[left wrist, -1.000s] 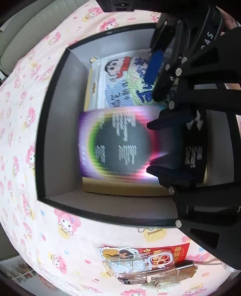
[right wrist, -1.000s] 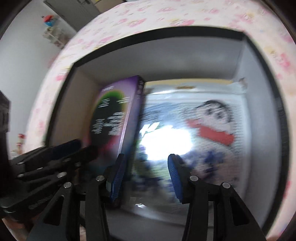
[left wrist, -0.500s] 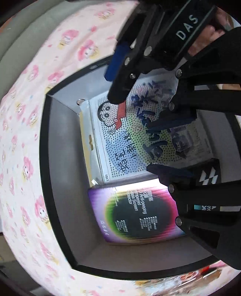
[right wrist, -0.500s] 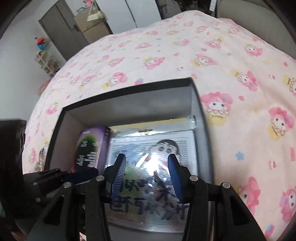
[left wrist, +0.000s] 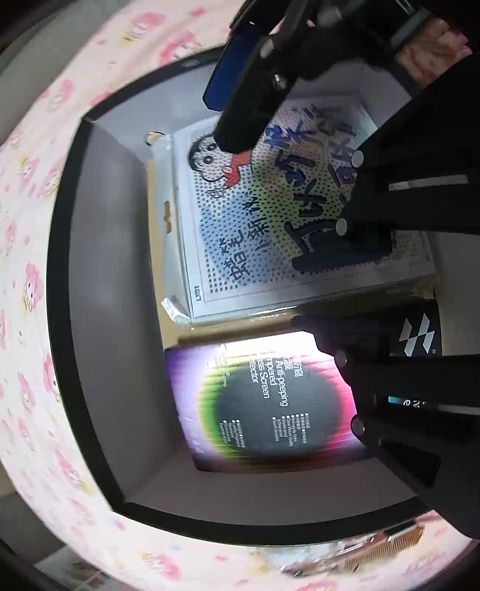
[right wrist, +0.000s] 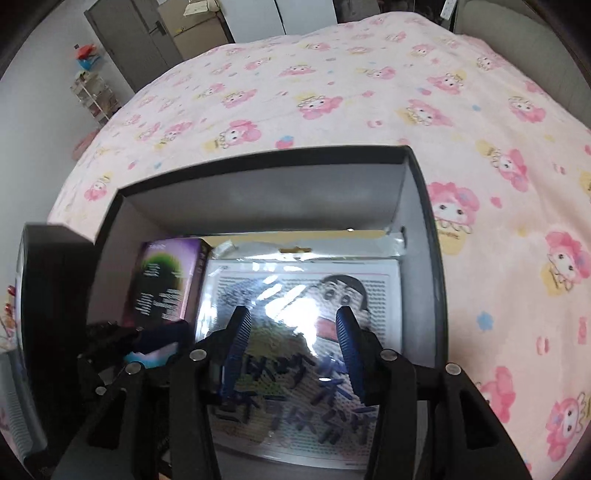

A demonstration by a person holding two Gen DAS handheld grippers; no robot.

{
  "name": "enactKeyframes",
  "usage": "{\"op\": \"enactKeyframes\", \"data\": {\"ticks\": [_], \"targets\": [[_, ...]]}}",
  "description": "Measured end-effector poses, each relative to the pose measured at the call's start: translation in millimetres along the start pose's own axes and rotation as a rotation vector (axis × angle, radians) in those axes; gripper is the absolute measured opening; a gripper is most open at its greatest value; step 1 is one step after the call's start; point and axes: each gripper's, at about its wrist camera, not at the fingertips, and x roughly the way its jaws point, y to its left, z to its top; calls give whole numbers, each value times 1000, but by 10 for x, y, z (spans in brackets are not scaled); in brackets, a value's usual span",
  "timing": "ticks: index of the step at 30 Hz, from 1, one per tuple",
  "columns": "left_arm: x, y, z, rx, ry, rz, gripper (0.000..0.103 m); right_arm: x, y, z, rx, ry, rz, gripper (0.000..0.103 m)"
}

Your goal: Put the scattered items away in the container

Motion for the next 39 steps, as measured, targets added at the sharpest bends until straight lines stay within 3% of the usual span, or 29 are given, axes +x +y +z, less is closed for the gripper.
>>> {"op": "enactKeyframes", "data": {"ticks": [6,11,15,20,26,29,31,36,39], "targets": [[13,154,69,-50,-4,-141,22,24,63,138,-16,7,35,44],[-141,339,244,-101,-109,-29,22,47,46,304,-16,-5,69,44],[-107,363,518,-115,-111,-32,22,153,46,419,-18,15,97,43],[19,506,554,-120,-84,-21,22,349,43,399,-21,78,130,43],[78,736,749,-148,-102,66,22,548,85,332,-30,147,139,43],[182,763,799,-154,-42,78,22,570,101,327,-41,141,108,43],[263,798,771,-203,12,37,22,586,98,321,-50,140,81,43],[165,814,732,-219,-22,9,22,613,74,301,-60,160,78,43],[-97,748,613,-201,-82,-4,24,596,84,288,-72,156,61,43]]}}
